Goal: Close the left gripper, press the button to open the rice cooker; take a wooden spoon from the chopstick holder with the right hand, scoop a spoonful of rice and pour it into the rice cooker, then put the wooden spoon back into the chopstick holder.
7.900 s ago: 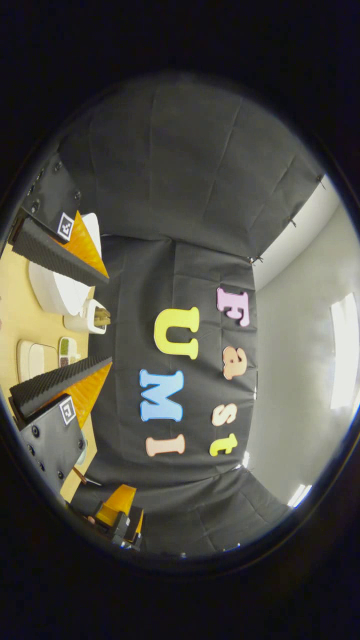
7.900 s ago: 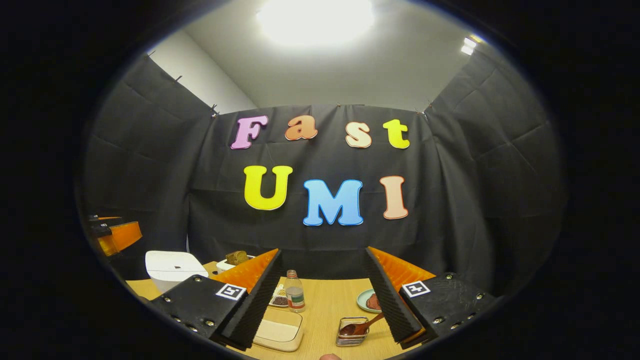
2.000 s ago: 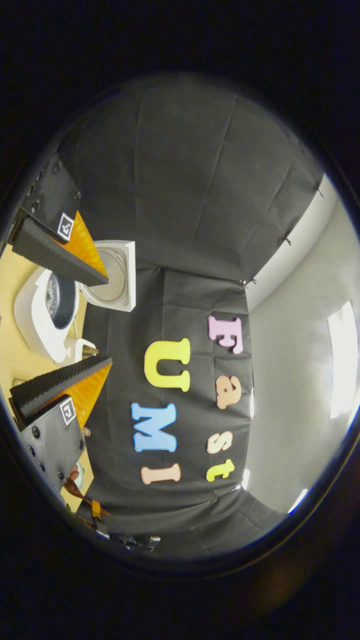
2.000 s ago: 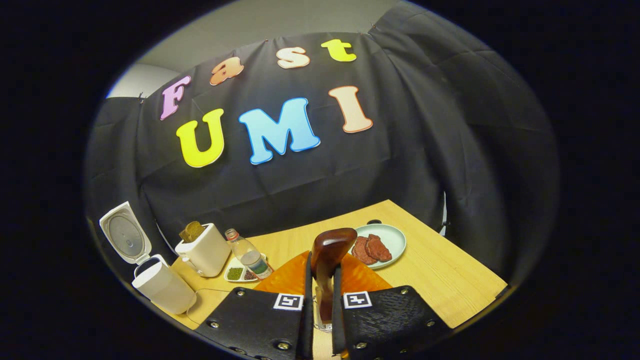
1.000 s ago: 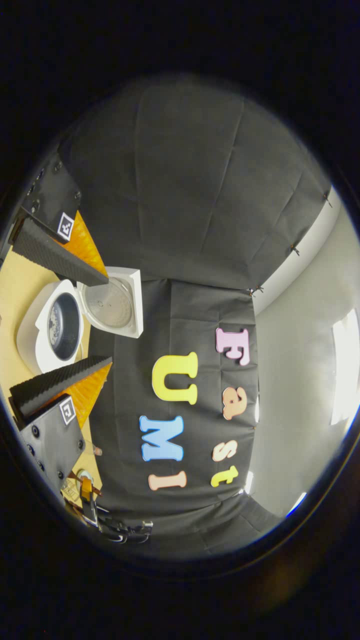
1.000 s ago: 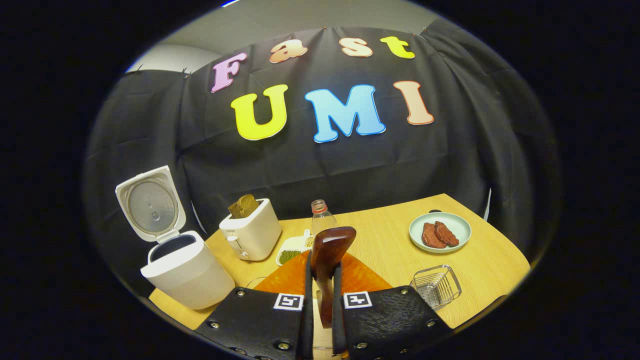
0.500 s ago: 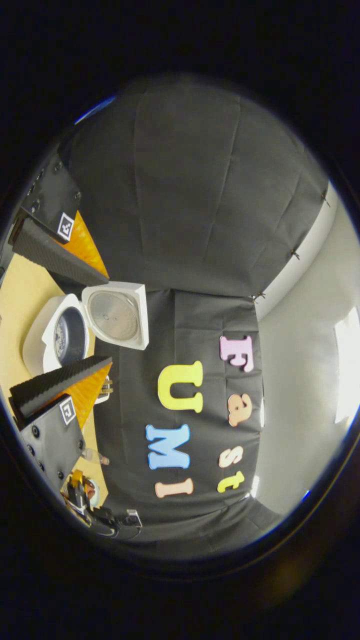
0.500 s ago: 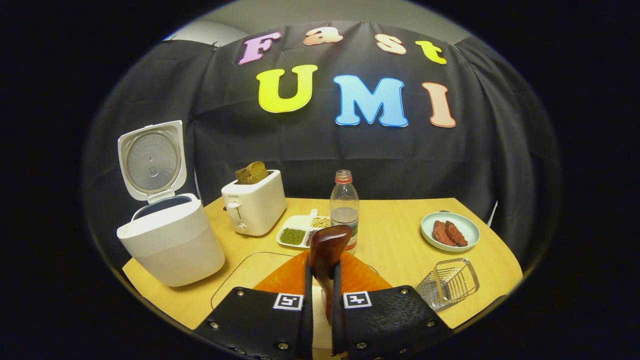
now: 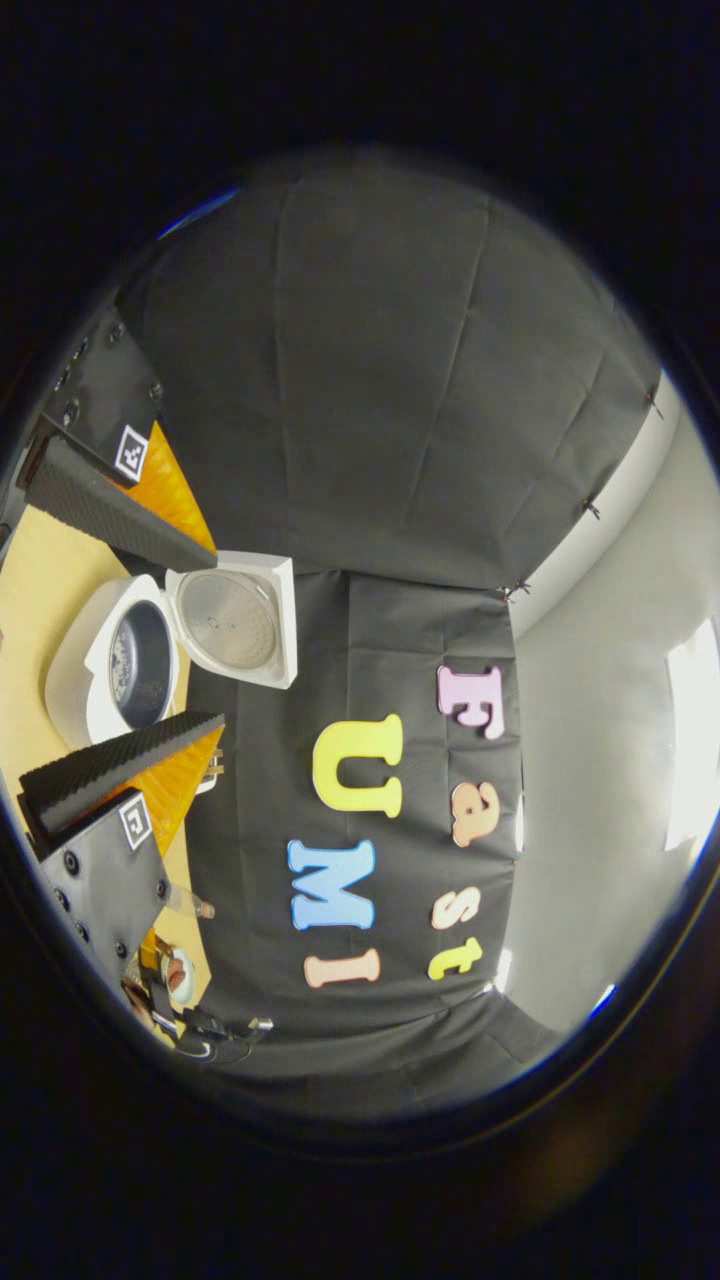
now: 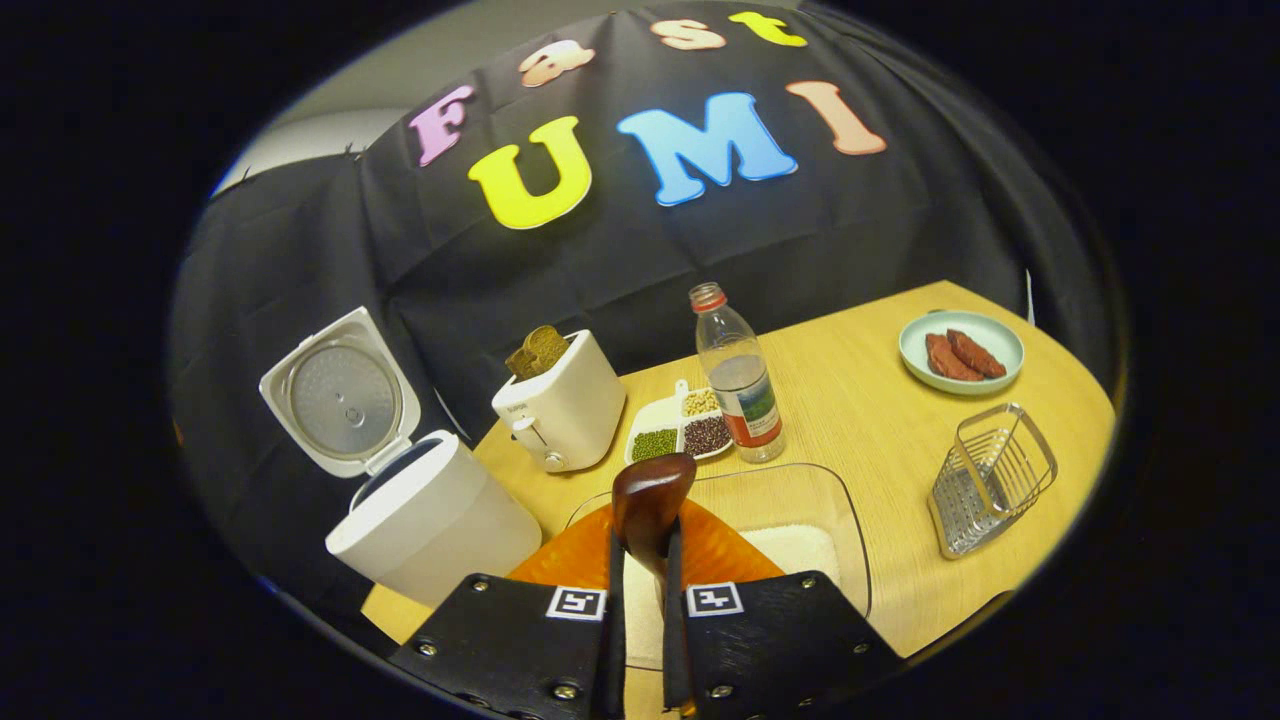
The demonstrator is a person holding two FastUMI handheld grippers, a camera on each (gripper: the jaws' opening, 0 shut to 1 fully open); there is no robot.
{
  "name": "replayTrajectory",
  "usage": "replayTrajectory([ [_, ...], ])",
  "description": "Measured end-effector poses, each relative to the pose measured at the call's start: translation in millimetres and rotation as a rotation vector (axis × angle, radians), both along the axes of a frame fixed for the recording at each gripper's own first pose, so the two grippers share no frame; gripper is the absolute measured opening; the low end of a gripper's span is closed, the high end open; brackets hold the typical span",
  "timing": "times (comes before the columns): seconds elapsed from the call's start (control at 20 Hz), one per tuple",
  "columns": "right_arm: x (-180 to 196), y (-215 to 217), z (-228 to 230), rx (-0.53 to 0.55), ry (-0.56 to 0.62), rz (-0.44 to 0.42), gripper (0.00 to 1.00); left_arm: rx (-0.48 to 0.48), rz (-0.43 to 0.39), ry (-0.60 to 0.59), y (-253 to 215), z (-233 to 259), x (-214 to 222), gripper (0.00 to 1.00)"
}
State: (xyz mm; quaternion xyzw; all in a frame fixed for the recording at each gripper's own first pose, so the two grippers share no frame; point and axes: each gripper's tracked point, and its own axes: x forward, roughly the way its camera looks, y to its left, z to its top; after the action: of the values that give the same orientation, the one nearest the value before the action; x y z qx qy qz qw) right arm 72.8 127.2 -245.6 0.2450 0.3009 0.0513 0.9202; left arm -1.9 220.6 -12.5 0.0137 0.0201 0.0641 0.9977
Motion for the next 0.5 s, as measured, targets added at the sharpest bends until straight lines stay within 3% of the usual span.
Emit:
replayTrajectory([
  [0.5,11,-32,13,0.359,0.077,-0.187,0.15,-0.036,0.021,0.003,8,-7,-11,0.97],
])
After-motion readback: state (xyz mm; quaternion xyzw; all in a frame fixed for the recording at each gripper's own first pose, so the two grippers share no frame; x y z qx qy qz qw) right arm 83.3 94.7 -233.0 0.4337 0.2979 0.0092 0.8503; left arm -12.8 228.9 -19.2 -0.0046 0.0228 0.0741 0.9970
